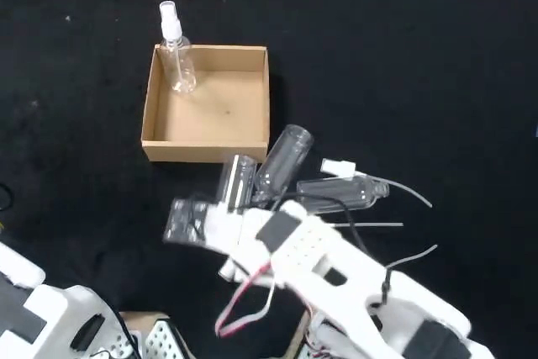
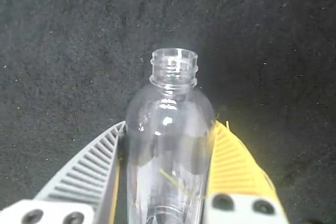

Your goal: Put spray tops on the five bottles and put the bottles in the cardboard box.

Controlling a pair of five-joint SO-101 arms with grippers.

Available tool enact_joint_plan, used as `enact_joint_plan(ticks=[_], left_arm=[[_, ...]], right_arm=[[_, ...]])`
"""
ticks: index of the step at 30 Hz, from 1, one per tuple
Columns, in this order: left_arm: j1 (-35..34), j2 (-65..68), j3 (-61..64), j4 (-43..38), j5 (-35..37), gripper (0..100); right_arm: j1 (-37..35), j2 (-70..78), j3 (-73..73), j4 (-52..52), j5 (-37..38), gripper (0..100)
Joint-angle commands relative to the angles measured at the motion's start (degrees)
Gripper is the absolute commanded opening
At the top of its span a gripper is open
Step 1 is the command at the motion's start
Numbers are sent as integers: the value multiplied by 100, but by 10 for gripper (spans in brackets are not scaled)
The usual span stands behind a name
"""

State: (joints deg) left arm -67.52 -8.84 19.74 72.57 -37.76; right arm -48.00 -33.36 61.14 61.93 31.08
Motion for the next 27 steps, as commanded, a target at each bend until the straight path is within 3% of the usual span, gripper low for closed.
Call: enact_joint_plan(ticks=[1,5,10,17,27], left_arm=[[-75,-53,-374,-26,-44,32],[-75,-53,-374,-26,-53,32],[-75,-53,-347,-26,-53,32],[-75,-53,-347,-26,-53,32],[-13,-44,-356,-35,-53,32]], right_arm=[[-941,-541,277,158,-35,93],[-1319,-541,268,325,554,216],[-1319,-541,277,308,1284,190],[-1310,-576,224,360,1723,191],[-1310,-532,-470,985,1793,191]])
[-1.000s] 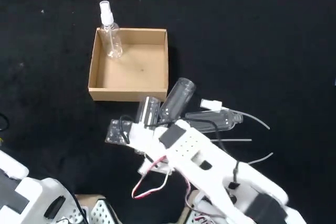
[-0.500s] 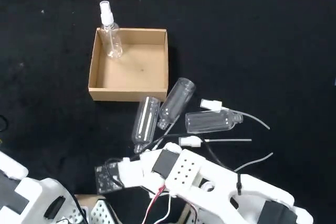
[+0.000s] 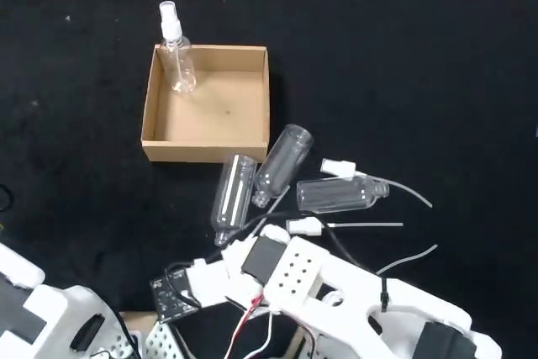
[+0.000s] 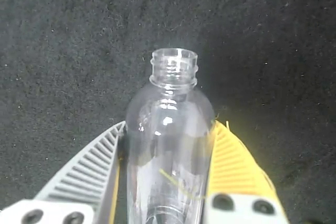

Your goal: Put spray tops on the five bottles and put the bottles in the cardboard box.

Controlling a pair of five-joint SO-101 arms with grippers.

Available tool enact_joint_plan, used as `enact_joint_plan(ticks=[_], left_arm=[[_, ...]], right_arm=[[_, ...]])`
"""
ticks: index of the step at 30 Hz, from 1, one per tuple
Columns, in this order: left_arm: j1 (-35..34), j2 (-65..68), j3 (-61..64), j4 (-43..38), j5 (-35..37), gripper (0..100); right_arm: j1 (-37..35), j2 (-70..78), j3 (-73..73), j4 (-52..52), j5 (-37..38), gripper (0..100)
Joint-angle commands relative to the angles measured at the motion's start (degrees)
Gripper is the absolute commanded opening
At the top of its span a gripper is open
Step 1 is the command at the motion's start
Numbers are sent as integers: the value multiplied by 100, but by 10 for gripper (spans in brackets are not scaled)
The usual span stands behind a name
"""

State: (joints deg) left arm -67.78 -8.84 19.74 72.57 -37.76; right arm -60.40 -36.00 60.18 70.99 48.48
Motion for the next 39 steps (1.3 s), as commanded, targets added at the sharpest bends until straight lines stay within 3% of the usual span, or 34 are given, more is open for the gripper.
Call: enact_joint_plan(ticks=[1,10,20,39], left_arm=[[13,-44,-356,-35,-53,32],[4,-44,-330,-35,-53,32],[4,-35,-321,-35,-53,32],[57,0,-321,-35,-53,32]], right_arm=[[-62,-268,-365,35,53,191],[695,-268,-356,-501,343,191],[695,-268,259,-1275,325,191],[712,-259,760,-1653,360,189]])
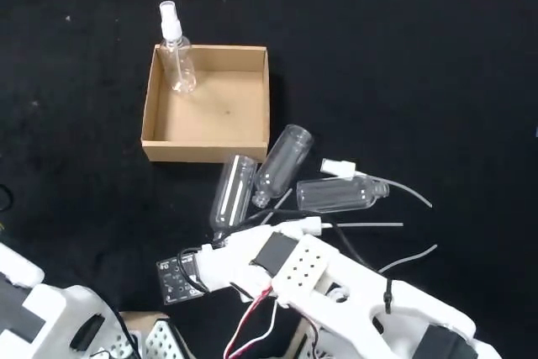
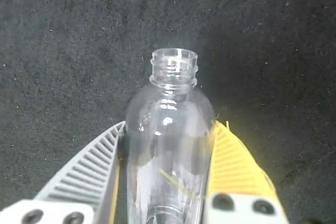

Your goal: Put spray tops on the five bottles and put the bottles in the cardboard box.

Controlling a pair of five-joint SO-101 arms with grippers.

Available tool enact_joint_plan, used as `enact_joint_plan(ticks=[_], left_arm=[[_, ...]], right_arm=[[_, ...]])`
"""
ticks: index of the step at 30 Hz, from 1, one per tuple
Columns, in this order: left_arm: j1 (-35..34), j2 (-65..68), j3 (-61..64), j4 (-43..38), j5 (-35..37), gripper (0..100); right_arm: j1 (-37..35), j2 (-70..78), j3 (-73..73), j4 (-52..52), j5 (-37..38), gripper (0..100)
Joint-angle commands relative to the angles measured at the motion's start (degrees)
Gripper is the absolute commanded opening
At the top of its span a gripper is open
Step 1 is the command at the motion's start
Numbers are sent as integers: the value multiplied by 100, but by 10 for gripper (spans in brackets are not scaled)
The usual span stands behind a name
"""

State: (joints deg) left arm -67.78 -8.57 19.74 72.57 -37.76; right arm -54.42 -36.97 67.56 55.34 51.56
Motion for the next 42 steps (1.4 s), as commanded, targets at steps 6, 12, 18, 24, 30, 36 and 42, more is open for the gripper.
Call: enact_joint_plan(ticks=[6,12,18,24,30,36,42], left_arm=[[48,-26,-321,-26,-53,32],[22,-26,-312,-26,-53,32],[13,-26,-312,-26,-53,32],[57,-26,-312,-26,-53,32],[48,-70,-312,-26,-53,32],[136,-79,-338,-26,-26,32],[233,-79,-374,53,-26,32]], right_arm=[[114,505,-84,-141,62,189],[114,1349,-734,-88,26,188],[114,1376,-936,-79,0,104],[114,1112,-1525,-79,-1319,15],[123,84,-2396,721,-1547,15],[1002,-945,-3266,1213,-1556,15],[3341,-1912,-4549,1943,-1556,15]])
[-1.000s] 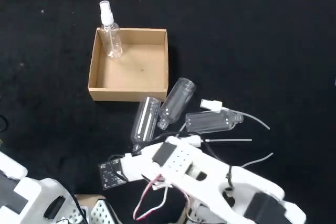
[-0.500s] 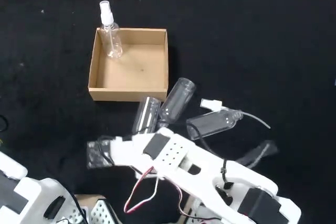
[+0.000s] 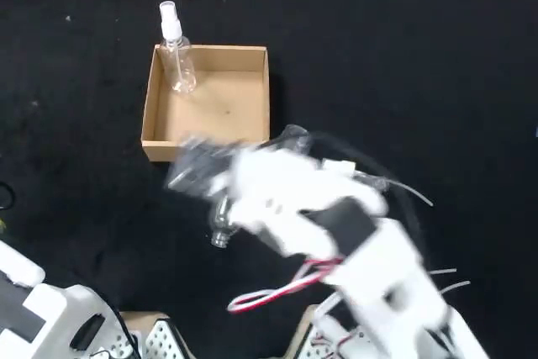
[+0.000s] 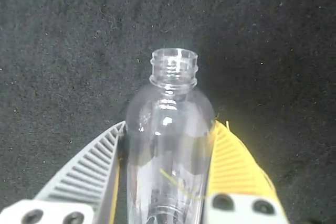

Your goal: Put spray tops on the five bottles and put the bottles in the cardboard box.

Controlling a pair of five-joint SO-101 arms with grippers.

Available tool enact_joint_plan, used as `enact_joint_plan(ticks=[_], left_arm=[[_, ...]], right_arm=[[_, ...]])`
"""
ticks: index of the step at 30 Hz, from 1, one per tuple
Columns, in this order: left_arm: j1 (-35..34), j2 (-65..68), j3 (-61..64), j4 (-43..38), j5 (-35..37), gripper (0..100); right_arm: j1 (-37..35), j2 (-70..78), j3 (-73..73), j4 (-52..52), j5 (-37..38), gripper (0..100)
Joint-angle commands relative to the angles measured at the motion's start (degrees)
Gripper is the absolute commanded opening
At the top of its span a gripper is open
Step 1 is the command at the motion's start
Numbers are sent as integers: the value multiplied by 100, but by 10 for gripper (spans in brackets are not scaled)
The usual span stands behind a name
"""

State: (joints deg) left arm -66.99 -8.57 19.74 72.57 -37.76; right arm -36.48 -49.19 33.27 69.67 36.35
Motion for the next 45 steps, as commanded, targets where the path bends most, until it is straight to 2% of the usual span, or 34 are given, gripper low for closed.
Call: enact_joint_plan(ticks=[1,5,10,16,19,25,28,31,35,40,45], left_arm=[[233,-79,-374,53,-18,32],[620,-123,-321,88,290,32],[1130,-923,-303,633,466,32],[2114,-2286,479,659,527,32],[2800,-2804,690,651,958,32],[4180,-3446,743,457,1749,32],[4743,-3604,734,202,2127,32],[5323,-3710,734,-79,2532,32],[6211,-3903,743,-167,2892,32],[7046,-4325,1112,-396,3138,31],[7327,-5451,2448,-1556,3147,30]], right_arm=[[1925,-734,-1341,659,-35,15],[3376,-611,-1754,835,-185,15],[4949,145,-1859,844,-651,15],[5969,831,-1938,888,-1257,15],[6338,840,-2026,826,-1424,15],[7376,1253,-1684,-914,-1451,15],[7684,1684,-1833,-1108,-1670,15],[7789,1947,-2299,-835,-1969,15],[7437,1956,-3371,369,-2330,15],[6444,1965,-5051,1820,-2848,15],[5029,2009,-6466,2655,-3481,15]])
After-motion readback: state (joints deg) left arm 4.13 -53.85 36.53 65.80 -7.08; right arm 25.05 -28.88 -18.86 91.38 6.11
